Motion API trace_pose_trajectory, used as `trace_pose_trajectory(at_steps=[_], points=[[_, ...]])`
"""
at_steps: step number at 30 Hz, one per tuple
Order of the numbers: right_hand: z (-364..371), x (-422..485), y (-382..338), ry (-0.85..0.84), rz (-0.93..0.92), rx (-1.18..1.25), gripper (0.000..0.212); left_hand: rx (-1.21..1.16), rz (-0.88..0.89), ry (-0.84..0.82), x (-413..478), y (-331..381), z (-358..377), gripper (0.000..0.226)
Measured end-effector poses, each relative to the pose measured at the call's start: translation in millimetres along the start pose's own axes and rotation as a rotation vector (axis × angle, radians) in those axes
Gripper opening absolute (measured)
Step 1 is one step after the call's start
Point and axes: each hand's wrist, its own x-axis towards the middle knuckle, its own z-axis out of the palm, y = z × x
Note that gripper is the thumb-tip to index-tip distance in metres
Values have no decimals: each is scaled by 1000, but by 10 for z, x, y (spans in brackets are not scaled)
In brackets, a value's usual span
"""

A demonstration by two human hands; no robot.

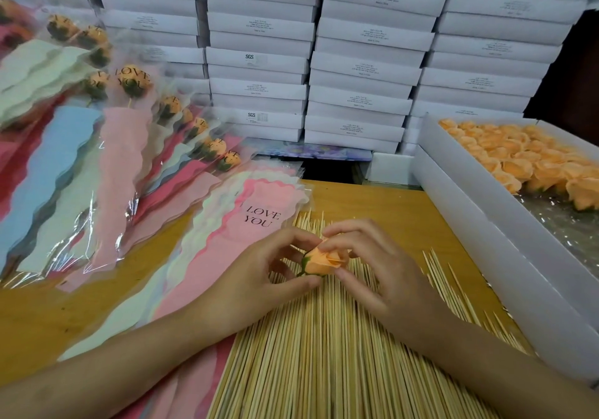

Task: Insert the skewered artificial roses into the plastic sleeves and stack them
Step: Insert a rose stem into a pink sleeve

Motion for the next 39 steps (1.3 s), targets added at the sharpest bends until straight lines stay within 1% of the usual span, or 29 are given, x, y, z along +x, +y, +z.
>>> trace_pose_trajectory(at_steps=[2,4,6,8,10,11,14,19,23,29,33,39], points=[[8,2,12,1,21,11,30,23,-21,30,2,-5,-8,33],[15,0,36,12,74,33,34,11,-72,93,17,-25,-22,31],[19,-10,64,34,147,24,34,-63,-150,186,44,-49,-35,30],[17,-26,93,34,211,-5,27,-218,-212,256,59,-51,-54,31],[22,-37,110,-39,254,-29,21,-370,-233,267,53,-49,-80,33],[30,-42,118,-86,263,-42,20,-420,-236,255,43,-46,-87,38],[48,-47,129,-183,274,-74,19,-511,-245,227,32,-30,-82,48],[35,-41,123,-232,259,-92,12,-483,-299,252,49,-39,-59,54],[28,-40,116,-264,270,-107,3,-438,-310,251,61,-23,-48,54],[19,-34,107,-266,296,-114,18,-416,-328,247,55,-15,-51,37],[23,-30,113,-255,309,-94,21,-401,-335,238,53,-18,-54,36],[22,-40,116,-178,329,3,19,-398,-336,229,50,-34,-60,36]])
